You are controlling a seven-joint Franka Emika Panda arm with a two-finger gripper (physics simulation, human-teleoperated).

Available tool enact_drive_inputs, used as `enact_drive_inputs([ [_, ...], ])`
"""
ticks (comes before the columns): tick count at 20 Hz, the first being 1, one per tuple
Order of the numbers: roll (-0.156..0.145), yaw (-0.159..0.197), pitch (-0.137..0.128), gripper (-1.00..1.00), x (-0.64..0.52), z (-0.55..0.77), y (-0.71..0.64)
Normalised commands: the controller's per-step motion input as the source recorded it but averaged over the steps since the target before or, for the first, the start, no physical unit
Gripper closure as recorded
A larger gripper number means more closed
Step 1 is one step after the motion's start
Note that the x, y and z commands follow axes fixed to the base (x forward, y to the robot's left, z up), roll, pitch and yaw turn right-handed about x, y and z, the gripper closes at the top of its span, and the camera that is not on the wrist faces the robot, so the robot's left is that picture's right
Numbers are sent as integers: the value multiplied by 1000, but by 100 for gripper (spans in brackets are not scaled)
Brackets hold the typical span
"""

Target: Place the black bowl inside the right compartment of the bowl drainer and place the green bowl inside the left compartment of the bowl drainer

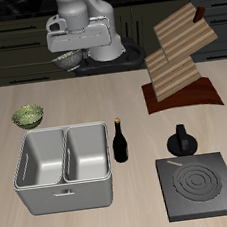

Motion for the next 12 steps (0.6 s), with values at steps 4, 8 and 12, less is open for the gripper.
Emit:
enact_drive_inputs([
  [4,-2,6,-16,100,69,121,-26],
  [8,-19,-14,5,100,170,110,-120],
  [12,-20,-19,-15,100,186,264,-125],
])
